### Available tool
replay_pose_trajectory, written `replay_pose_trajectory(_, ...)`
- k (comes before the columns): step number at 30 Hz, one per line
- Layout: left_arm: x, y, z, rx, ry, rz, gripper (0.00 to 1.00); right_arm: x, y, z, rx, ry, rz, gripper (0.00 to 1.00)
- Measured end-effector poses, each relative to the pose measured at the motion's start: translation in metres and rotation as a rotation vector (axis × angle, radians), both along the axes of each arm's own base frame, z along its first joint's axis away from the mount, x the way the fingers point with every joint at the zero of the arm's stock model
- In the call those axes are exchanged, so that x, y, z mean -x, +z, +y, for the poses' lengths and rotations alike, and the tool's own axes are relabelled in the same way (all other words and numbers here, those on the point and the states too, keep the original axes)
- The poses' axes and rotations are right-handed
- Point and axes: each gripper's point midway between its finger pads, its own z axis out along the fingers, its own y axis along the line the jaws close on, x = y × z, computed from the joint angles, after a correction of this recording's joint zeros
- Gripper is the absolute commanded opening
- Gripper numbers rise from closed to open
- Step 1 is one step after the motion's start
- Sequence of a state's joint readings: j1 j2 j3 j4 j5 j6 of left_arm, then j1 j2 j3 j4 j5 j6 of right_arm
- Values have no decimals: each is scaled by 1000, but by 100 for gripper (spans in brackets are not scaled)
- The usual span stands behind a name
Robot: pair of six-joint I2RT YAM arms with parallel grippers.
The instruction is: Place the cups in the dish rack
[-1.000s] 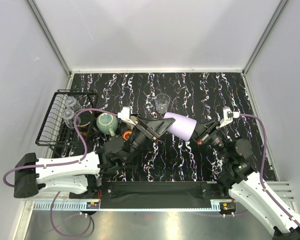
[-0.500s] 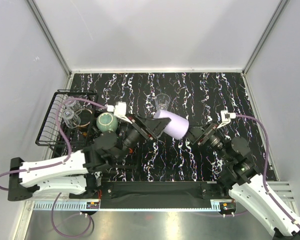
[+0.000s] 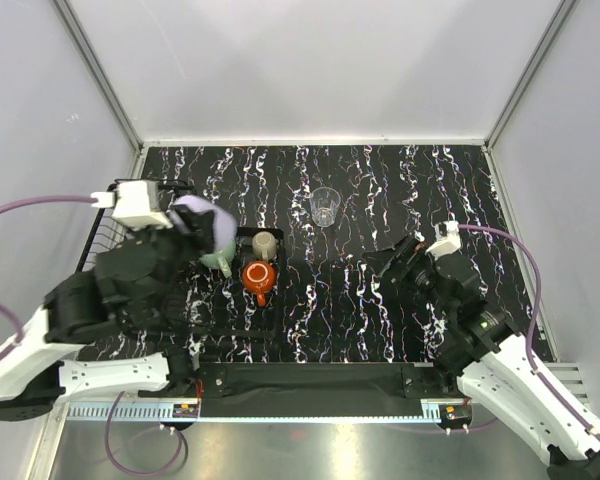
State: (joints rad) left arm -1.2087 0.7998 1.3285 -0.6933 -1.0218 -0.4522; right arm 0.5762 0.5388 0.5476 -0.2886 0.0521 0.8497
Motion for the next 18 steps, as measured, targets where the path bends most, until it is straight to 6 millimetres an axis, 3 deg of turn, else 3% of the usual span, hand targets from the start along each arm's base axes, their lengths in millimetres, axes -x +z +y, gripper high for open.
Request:
replay_pose_trajectory(5, 16, -9, 85, -96, 156, 9, 0, -6, -16, 5, 24, -1, 58, 100)
replay_pose_trajectory(9, 30, -13, 132, -91, 216, 6, 0, -9, -21, 9, 27, 5, 81, 100)
replay_pose_trajectory(13, 34, -21, 142, -123, 209, 18, 0, -11, -23, 11, 24, 6, 85, 99)
replay_pose_trajectory(18, 32, -36, 113, -183, 105, 52, 0, -11, -23, 12, 21, 8, 91, 100)
